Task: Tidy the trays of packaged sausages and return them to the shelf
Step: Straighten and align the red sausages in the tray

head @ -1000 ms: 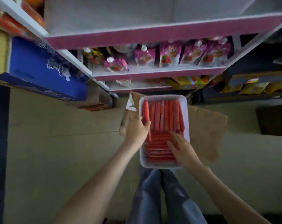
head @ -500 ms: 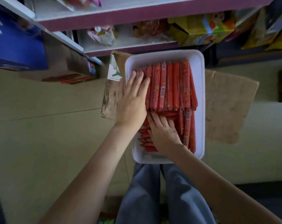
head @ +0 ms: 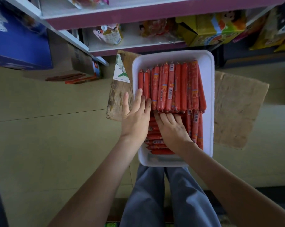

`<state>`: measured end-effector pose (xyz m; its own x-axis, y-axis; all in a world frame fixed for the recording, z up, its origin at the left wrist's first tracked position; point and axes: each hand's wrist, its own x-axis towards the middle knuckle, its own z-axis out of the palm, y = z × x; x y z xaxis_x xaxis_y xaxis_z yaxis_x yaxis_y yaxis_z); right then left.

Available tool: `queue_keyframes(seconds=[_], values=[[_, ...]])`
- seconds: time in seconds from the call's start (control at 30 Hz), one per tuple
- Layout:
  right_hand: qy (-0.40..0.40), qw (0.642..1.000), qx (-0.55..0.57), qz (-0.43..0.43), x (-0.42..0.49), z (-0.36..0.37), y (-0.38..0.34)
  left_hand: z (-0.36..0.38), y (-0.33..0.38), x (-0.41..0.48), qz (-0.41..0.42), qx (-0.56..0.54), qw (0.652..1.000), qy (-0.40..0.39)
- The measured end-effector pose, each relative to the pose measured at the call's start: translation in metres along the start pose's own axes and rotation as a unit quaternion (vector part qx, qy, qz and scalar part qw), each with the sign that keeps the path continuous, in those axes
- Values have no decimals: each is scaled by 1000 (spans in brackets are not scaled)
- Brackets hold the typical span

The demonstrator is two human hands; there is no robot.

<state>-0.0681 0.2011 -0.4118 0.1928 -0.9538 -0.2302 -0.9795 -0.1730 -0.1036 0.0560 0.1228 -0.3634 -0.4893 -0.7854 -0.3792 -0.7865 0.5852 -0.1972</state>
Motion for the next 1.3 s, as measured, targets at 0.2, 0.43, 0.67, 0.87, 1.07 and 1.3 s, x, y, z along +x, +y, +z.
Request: queue_keyframes(seconds=[0.2, 0.43, 0.67, 0.87, 1.07, 1.3], values=[[14, 999, 32, 15, 2, -2, 1, 4, 2, 2, -24, -11, 999, 28], [19, 998, 50, 21, 6, 1, -6, 15, 1, 6, -12, -14, 998, 53], [-26, 994, 102, 40, -12, 8, 0, 18, 1, 4, -2, -37, 996, 87], [-42, 993, 90, 70, -4, 1, 1, 22, 11, -18, -9, -48, 995, 89], [-57, 990, 114, 62, 1, -4, 7, 28, 35, -46, 12, -82, 988, 132], [-20, 977, 208, 45, -7, -2, 20, 38, 51, -50, 18, -74, 991, 111]])
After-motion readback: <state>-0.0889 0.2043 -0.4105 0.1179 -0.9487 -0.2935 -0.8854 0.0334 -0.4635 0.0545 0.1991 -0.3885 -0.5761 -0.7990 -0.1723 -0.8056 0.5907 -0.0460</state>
